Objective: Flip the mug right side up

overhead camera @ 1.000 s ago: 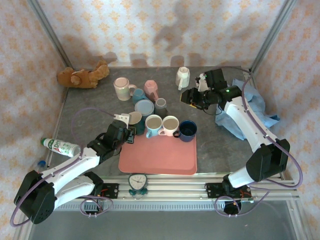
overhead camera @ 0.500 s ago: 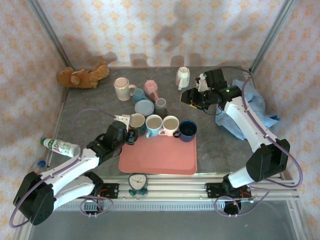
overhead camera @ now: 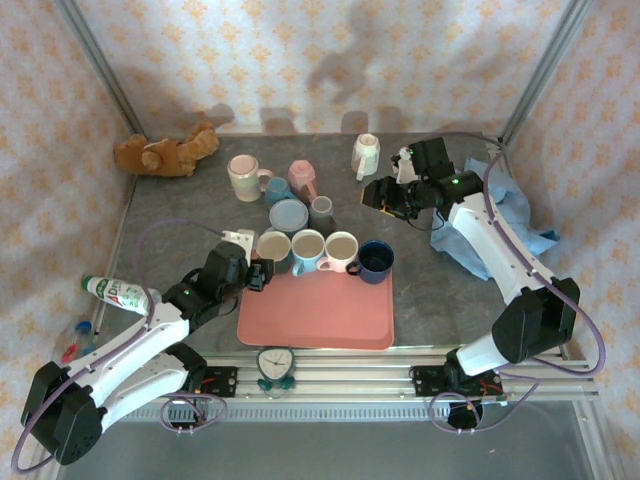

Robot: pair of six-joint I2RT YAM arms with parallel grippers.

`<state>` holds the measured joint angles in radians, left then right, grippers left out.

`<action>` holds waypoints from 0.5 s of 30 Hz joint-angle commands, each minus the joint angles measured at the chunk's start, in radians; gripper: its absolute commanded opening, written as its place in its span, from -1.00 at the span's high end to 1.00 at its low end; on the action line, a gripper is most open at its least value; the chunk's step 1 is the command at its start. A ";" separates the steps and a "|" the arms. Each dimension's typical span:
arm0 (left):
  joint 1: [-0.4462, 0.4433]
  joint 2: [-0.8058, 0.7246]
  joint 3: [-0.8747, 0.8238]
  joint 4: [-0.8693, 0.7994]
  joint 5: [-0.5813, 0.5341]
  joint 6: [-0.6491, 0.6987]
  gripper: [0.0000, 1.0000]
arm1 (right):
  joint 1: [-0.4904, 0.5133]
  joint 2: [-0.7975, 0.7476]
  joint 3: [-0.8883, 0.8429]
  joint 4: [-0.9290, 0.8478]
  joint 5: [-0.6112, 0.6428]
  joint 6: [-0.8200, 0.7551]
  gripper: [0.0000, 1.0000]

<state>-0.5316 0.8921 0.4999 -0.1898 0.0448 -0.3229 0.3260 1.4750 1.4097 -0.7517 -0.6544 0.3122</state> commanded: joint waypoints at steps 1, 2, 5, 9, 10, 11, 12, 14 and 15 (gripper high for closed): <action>0.014 0.004 0.028 -0.024 0.013 -0.002 0.03 | -0.005 0.002 0.040 -0.026 0.024 -0.019 -0.04; 0.017 0.000 0.030 -0.024 0.014 -0.006 0.02 | -0.005 0.002 0.040 -0.029 0.028 -0.022 -0.04; 0.043 -0.020 0.050 -0.044 0.020 -0.022 0.01 | -0.006 0.003 0.038 -0.036 0.050 -0.034 -0.04; 0.110 -0.033 0.105 -0.060 0.091 -0.049 -0.05 | -0.005 0.022 0.043 -0.048 0.086 -0.047 -0.04; 0.123 -0.028 0.117 -0.059 0.111 -0.053 -0.06 | -0.005 0.026 0.044 -0.049 0.095 -0.047 -0.04; 0.133 -0.018 0.131 -0.058 0.132 -0.053 -0.07 | -0.005 0.033 0.046 -0.050 0.104 -0.044 -0.03; 0.141 -0.005 0.146 -0.058 0.147 -0.051 -0.08 | -0.006 0.038 0.047 -0.049 0.113 -0.041 -0.03; 0.148 0.027 0.182 -0.058 0.180 -0.043 -0.09 | -0.005 0.049 0.053 -0.046 0.136 -0.040 -0.03; 0.150 0.046 0.202 -0.056 0.200 -0.039 -0.10 | -0.007 0.058 0.059 -0.045 0.152 -0.042 -0.02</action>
<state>-0.3904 0.9028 0.6441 -0.2363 0.1654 -0.3622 0.3260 1.5158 1.4288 -0.7799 -0.5697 0.2859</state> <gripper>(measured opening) 0.547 0.512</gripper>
